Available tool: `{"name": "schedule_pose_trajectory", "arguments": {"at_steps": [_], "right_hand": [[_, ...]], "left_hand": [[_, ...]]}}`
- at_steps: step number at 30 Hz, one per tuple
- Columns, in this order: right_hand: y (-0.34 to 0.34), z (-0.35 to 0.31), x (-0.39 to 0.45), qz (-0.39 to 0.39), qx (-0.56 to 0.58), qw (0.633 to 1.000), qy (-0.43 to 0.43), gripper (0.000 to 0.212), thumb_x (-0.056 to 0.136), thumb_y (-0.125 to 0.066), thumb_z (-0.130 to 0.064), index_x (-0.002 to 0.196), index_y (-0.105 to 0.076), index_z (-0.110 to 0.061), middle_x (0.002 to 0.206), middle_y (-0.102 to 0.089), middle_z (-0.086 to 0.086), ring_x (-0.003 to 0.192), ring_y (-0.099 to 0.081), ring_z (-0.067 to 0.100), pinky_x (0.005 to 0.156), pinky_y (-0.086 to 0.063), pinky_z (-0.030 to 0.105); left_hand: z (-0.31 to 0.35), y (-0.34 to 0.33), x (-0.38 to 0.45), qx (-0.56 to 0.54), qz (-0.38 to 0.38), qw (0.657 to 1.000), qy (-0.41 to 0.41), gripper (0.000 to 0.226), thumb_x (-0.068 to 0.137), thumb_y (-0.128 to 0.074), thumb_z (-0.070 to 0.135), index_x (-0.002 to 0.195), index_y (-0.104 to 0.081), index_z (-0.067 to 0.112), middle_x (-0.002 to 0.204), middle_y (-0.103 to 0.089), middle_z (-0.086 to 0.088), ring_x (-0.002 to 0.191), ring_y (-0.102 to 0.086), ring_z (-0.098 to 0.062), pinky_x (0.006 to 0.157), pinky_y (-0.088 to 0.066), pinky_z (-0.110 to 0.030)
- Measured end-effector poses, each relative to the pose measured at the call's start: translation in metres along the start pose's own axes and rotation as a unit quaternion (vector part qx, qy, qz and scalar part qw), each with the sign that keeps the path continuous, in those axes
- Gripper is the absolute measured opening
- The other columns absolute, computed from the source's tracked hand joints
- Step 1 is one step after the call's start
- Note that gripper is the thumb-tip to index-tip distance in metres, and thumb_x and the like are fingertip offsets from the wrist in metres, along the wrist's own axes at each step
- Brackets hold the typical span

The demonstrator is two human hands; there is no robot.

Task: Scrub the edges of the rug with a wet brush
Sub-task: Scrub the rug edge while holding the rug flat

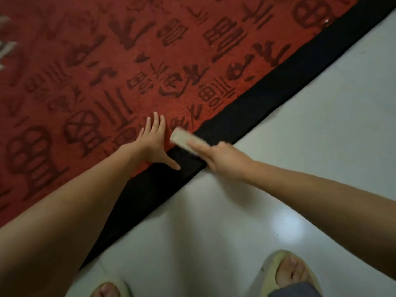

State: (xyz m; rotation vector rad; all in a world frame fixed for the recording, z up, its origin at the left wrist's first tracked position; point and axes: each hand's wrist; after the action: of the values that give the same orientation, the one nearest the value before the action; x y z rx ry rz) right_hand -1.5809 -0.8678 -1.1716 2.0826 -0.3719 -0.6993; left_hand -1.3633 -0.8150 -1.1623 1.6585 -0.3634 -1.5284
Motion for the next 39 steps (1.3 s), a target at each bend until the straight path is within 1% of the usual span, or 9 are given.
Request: {"name": "schedule_pose_trajectory", "arguments": {"at_steps": [2,7,12,16,21,26,31,36,39], "right_hand": [[0.007,0.0,-0.015,-0.065,-0.022,0.994,0.079,0.052,0.101,-0.04,-0.032,0.148,-0.023,-0.048,0.099,-0.064,0.026,0.086,-0.062,0.04,0.077,-0.047,0.039],[0.014,0.015,-0.01,0.135,0.035,0.973,-0.185,0.053,0.101,-0.039,-0.024,0.15,-0.026,-0.038,0.106,-0.064,0.029,0.094,-0.06,0.045,0.081,-0.047,0.046],[0.011,-0.003,-0.018,-0.021,-0.116,0.993,0.024,0.066,0.097,-0.044,-0.017,0.15,-0.015,-0.045,0.093,-0.061,0.021,0.088,-0.063,0.038,0.074,-0.046,0.038],[0.047,0.049,-0.013,0.17,0.002,0.943,-0.285,0.039,0.101,-0.036,-0.021,0.138,-0.047,-0.017,0.107,-0.061,0.031,0.096,-0.058,0.046,0.08,-0.047,0.045],[0.018,0.027,-0.037,-0.001,-0.043,0.999,-0.024,0.062,0.098,-0.044,-0.02,0.149,-0.019,-0.044,0.095,-0.062,0.022,0.087,-0.062,0.038,0.073,-0.042,0.035],[0.066,0.092,-0.02,0.174,0.036,0.952,-0.25,0.045,0.102,-0.038,-0.024,0.146,-0.039,-0.032,0.116,-0.059,0.031,0.101,-0.057,0.046,0.087,-0.046,0.043],[0.042,0.073,-0.044,0.024,-0.036,0.998,-0.04,0.051,0.101,-0.038,-0.03,0.146,-0.025,-0.05,0.1,-0.063,0.022,0.089,-0.061,0.039,0.077,-0.044,0.037],[0.07,0.117,-0.018,0.176,0.04,0.956,-0.233,0.043,0.102,-0.038,-0.03,0.145,-0.039,-0.035,0.117,-0.061,0.026,0.103,-0.057,0.044,0.086,-0.044,0.041],[0.025,0.061,-0.021,0.113,0.077,0.985,-0.109,0.045,0.102,-0.039,-0.031,0.146,-0.036,-0.04,0.11,-0.064,0.026,0.096,-0.061,0.042,0.081,-0.047,0.041]], "left_hand": [[-0.019,0.003,-0.006,0.012,-0.021,0.999,-0.041,0.155,0.052,-0.086,0.061,0.151,0.024,0.016,0.157,0.032,-0.007,0.146,0.023,-0.03,0.12,0.001,-0.047],[-0.038,0.0,-0.016,-0.006,-0.027,0.998,-0.049,0.139,0.063,-0.083,0.058,0.154,0.017,0.026,0.16,0.028,0.001,0.148,0.018,-0.03,0.118,-0.005,-0.056],[-0.04,-0.011,-0.022,0.032,-0.012,0.999,-0.039,0.147,0.058,-0.088,0.054,0.152,0.022,0.027,0.158,0.031,0.002,0.148,0.018,-0.032,0.115,-0.01,-0.061],[-0.029,-0.006,-0.026,0.117,-0.012,0.993,-0.014,0.148,0.06,-0.085,0.058,0.152,0.024,0.018,0.159,0.029,-0.007,0.149,0.011,-0.036,0.12,-0.012,-0.054],[0.01,0.012,-0.011,0.051,-0.009,0.998,-0.047,0.145,0.062,-0.082,0.062,0.153,0.021,0.014,0.159,0.027,-0.011,0.149,0.014,-0.035,0.122,-0.005,-0.048],[0.062,0.027,0.007,0.009,-0.006,0.999,-0.052,0.142,0.063,-0.079,0.066,0.153,0.022,0.02,0.159,0.03,-0.004,0.147,0.02,-0.035,0.12,-0.001,-0.054],[0.098,0.025,0.032,-0.007,0.027,0.998,-0.059,0.141,0.066,-0.078,0.066,0.152,0.023,0.019,0.158,0.031,-0.005,0.147,0.021,-0.034,0.118,-0.001,-0.056],[0.097,0.019,0.036,-0.005,0.017,0.998,-0.052,0.145,0.062,-0.08,0.065,0.152,0.023,0.018,0.158,0.032,-0.001,0.147,0.022,-0.031,0.118,-0.002,-0.054],[0.099,0.021,0.037,-0.006,0.016,0.999,-0.048,0.15,0.059,-0.082,0.065,0.151,0.025,0.015,0.157,0.033,-0.002,0.147,0.023,-0.029,0.12,-0.003,-0.052]]}}
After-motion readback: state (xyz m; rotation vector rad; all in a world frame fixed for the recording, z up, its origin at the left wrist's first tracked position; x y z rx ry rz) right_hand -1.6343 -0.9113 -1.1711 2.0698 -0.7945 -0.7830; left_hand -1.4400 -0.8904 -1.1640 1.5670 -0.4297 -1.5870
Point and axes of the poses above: each hand's wrist, its own x-axis towards the middle knuckle, its own y-axis out of the back of the hand, z = x × y
